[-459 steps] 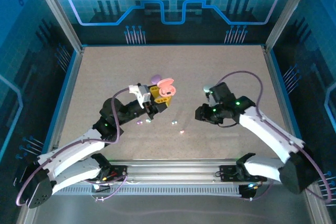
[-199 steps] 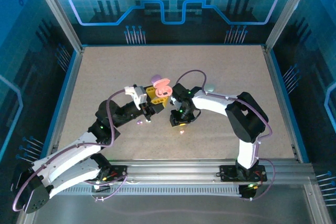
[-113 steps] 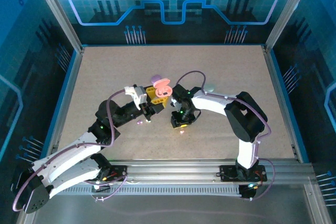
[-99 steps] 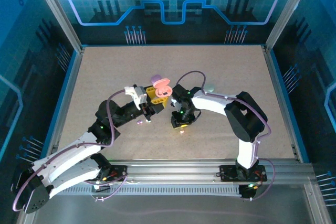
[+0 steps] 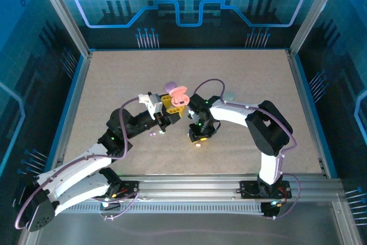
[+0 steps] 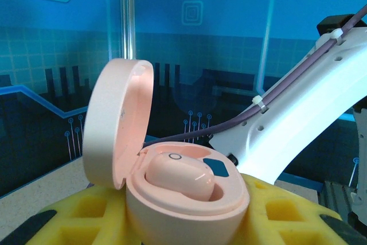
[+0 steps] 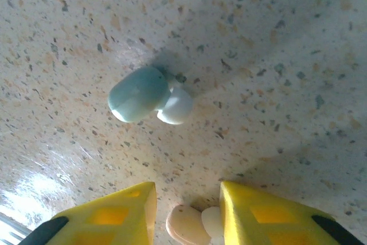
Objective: Insert wireless bluetooth earbuds into charging case
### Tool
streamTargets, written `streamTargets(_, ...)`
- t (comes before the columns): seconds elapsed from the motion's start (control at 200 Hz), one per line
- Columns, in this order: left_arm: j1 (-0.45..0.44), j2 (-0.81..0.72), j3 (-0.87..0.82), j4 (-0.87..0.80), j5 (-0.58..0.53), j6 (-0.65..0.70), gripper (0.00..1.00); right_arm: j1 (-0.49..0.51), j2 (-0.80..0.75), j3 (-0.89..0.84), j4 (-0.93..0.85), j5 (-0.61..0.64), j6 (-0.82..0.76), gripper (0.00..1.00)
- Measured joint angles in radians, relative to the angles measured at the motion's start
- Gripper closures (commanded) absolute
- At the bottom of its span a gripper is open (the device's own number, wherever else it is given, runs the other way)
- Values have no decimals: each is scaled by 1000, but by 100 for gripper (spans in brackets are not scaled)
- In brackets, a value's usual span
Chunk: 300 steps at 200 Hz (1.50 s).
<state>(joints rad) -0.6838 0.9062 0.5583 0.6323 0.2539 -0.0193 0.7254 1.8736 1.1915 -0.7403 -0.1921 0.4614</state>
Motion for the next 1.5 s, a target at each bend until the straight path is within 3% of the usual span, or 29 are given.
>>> streamTargets(0.775, 0, 4, 0, 0, 0, -1, 68, 1, -48, -43, -24, -5, -3, 61)
streamTargets(1.501, 0, 2, 0, 0, 0, 0, 68, 60, 43, 59, -97, 52, -71, 68)
